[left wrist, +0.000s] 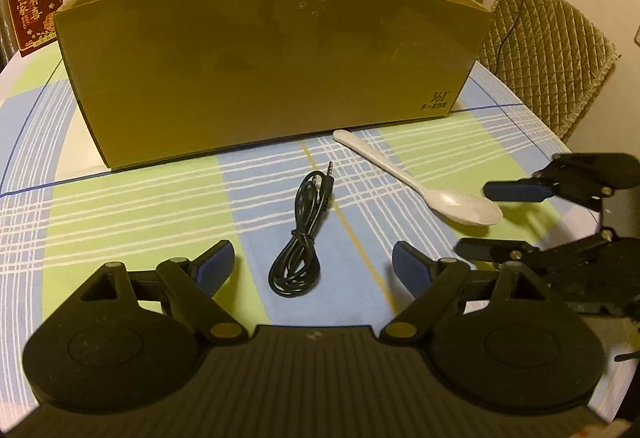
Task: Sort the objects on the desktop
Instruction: 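Grasp the white spoon with the right gripper while the left approaches the black cable, then grasp the black cable with the left gripper while the right holds the spoon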
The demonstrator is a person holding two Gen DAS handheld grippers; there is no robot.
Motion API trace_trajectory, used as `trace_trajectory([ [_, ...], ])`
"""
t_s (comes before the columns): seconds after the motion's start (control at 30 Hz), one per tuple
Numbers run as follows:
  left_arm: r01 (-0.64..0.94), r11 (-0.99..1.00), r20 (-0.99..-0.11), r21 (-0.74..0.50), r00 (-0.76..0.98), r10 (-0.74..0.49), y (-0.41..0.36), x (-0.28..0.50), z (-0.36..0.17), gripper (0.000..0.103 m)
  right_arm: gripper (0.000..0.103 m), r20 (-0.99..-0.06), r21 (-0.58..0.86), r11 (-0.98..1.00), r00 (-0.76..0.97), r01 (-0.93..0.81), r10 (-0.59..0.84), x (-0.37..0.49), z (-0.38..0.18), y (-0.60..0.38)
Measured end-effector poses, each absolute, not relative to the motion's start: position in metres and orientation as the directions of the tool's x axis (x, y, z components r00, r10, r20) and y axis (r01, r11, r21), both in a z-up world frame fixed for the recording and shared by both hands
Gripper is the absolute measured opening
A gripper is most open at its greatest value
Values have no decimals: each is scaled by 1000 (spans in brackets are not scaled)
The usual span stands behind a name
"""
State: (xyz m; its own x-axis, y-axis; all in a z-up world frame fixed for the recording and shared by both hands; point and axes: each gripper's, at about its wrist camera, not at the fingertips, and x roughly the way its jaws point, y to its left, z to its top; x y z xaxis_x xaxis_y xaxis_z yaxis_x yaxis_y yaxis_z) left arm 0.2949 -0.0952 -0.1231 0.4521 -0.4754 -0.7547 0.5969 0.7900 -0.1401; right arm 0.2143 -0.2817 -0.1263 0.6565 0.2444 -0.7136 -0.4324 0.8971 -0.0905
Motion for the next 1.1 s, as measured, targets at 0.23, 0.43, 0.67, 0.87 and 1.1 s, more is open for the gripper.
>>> trace_trajectory([
  [0.23, 605, 784, -744, -137, 460, -485, -96, 294, -127, 78, 51, -693, -25, 918, 668, -397, 270, 224, -130, -281],
  [0.43, 633, 767, -724, -106, 479, -496, -102, 293, -130, 65, 42, -690, -45, 906, 669, -421, 277, 223, -129, -270],
  [0.67, 628, 773, -711, -90, 503, -491, -104, 303, -132, 47, 31, -699, -35, 919, 667, -393, 259, 226, -128, -273],
  [0.87, 648, 761, -722, -34, 511, -467, -112, 304, -136, 37, 31, -698, -40, 919, 669, -392, 255, 225, -127, -273],
  [1.1, 639, 768, -724, -38, 512, -462, -113, 304, -135, 13, 30, -701, -41, 917, 666, -396, 256, 225, -127, -272],
])
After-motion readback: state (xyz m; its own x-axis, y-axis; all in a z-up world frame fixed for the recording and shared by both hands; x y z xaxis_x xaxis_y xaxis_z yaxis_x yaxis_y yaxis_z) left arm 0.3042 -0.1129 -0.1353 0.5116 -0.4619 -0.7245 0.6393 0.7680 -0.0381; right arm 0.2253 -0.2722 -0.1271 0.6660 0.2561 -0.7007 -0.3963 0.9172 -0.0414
